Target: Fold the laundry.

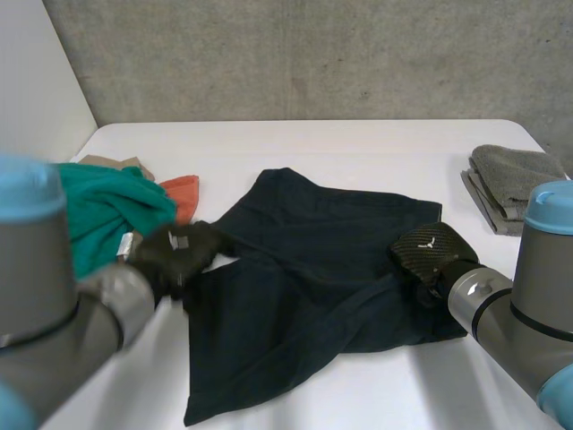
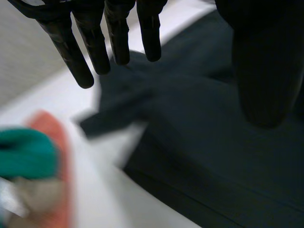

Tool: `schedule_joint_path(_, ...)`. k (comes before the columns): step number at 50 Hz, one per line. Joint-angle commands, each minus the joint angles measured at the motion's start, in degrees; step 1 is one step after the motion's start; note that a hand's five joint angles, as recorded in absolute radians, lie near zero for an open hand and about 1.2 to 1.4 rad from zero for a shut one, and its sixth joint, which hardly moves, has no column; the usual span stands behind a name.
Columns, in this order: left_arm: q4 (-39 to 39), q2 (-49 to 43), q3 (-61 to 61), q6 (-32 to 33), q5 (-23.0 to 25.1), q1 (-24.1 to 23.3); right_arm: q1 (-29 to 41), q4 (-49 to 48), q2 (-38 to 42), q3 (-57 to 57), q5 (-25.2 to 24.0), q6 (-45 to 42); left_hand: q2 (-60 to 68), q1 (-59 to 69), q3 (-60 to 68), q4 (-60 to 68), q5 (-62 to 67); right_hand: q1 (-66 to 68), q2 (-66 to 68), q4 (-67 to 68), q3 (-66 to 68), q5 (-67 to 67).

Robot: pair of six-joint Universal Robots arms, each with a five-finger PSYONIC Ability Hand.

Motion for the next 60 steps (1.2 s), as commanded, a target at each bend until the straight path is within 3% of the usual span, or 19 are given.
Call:
schedule_joint_path(1, -0.8, 2.4, -14.3, -0.1, 6.9, -0.2, -0.2, 0.0, 0.1, 0.1, 0.0, -0.2, 4.6, 4.1, 4.7, 4.8, 4.0, 15.3, 12.3, 11.2, 11.6, 11.7)
schedule_joint_path(7, 3.4, -2.1, -15.0, 0.2, 6.1, -0.6, -0.2, 0.4, -1.0, 0.7, 0.5, -0.4, 11.8, 11.3, 11.9, 11.9, 11.2, 15.3, 12.3, 11.2, 11.6, 11.7)
schedule_joint_path(8, 4.0, -2.9, -14.7, 0.2, 5.6, -0.9, -0.2, 0.5, -1.3, 0.8, 0.5, -0.5, 25.2, 24.6, 25.2, 25.3, 24.6, 15.3, 12.3, 11.2, 11.6, 11.7)
schedule_joint_path(12, 4.5, -2.5, -14.0, 0.5, 4.5, -2.3, -0.5, 1.2, -4.1, 1.3, 0.9, -1.0, 58.9, 58.3, 58.9, 59.0, 58.3, 15.3, 12.3, 11.2, 11.6, 11.7)
schedule_joint_path(18, 1.4, 2.2, -14.6, 2.3, 2.3, -4.8, -0.5, 9.8, -9.2, 3.3, 1.4, -6.7, 58.9, 58.4, 59.0, 59.1, 58.3, 15.3, 12.3, 11.2, 11.6, 11.7)
schedule_joint_path(24, -13.8, 6.6, -17.5, 16.2, 2.3, -8.5, -1.2, 28.1, -11.4, 12.5, 2.0, -29.7, 58.9, 58.4, 59.0, 59.1, 58.3, 15.3, 12.3, 11.2, 11.6, 11.7)
schedule_joint_path(30, -10.5, 6.2, -14.7, 20.5, 1.9, -7.7, -3.4, 17.5, -11.1, 10.8, 2.5, -24.8, 58.9, 58.4, 59.0, 59.1, 58.3, 15.3, 12.3, 11.2, 11.6, 11.7)
schedule_joint_path(38, 7.4, -3.1, -3.1, 20.6, -4.1, -7.5, -3.1, 10.8, -7.0, 3.1, 2.4, -14.9, 58.9, 58.4, 59.0, 59.1, 58.3, 15.3, 12.3, 11.2, 11.6, 11.7)
schedule_joint_path(43, 18.5, -11.4, 8.7, 20.7, -8.3, -7.4, -3.8, 4.2, -4.9, -1.0, 2.7, -14.0, 58.9, 58.4, 59.0, 59.1, 58.3, 15.3, 12.3, 11.2, 11.6, 11.7)
schedule_joint_path(47, 23.7, -19.0, 18.7, 20.6, -8.2, -7.0, -4.1, -1.5, -1.2, -5.0, 5.1, -14.1, 58.9, 58.4, 59.0, 59.1, 58.3, 15.3, 12.3, 11.2, 11.6, 11.7)
schedule_joint_path(52, 26.3, -30.2, 32.4, 20.9, -8.0, -6.7, -4.2, -8.1, 5.9, -11.1, 8.5, -14.7, 58.9, 58.4, 59.0, 59.1, 58.3, 15.3, 12.3, 11.2, 11.6, 11.7)
schedule_joint_path(60, 26.8, -46.8, 52.3, 20.7, -7.8, -5.1, -4.1, -21.6, 20.6, -23.4, 9.2, -16.1, 58.9, 58.4, 59.0, 59.1, 58.3, 15.3, 12.3, 11.2, 11.6, 11.7)
